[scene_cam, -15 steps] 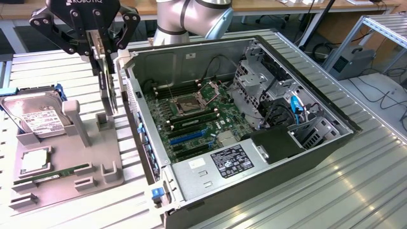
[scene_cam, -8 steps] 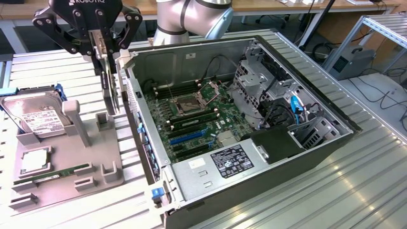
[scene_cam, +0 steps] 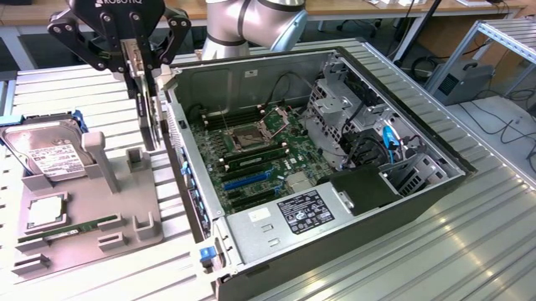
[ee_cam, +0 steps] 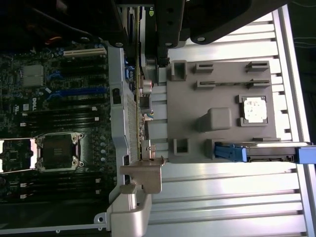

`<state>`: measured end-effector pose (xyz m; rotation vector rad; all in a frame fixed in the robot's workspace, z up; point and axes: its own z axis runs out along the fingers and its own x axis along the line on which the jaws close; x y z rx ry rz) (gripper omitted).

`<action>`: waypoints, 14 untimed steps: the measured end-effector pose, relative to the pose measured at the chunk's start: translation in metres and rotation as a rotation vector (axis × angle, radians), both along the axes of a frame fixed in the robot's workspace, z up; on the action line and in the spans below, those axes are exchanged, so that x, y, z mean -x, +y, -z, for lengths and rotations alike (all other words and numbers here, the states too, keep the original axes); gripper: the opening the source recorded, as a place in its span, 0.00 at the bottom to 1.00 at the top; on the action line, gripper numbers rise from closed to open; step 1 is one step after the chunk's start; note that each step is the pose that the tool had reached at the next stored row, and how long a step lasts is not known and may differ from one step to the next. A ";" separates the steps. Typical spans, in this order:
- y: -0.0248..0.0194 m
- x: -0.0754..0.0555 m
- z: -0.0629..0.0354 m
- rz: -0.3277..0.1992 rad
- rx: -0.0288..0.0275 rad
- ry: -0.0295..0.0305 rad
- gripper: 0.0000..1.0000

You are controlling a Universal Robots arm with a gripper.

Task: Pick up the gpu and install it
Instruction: 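Pick up the gpu and move the gpu toward the slot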

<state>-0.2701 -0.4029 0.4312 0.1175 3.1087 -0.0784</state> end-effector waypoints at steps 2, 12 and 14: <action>0.0000 -0.001 0.0000 0.000 0.0000 -0.0001 0.27; 0.0000 -0.007 0.0002 0.000 0.0000 0.0000 0.27; 0.0000 -0.008 0.0002 0.000 0.0000 0.0000 0.27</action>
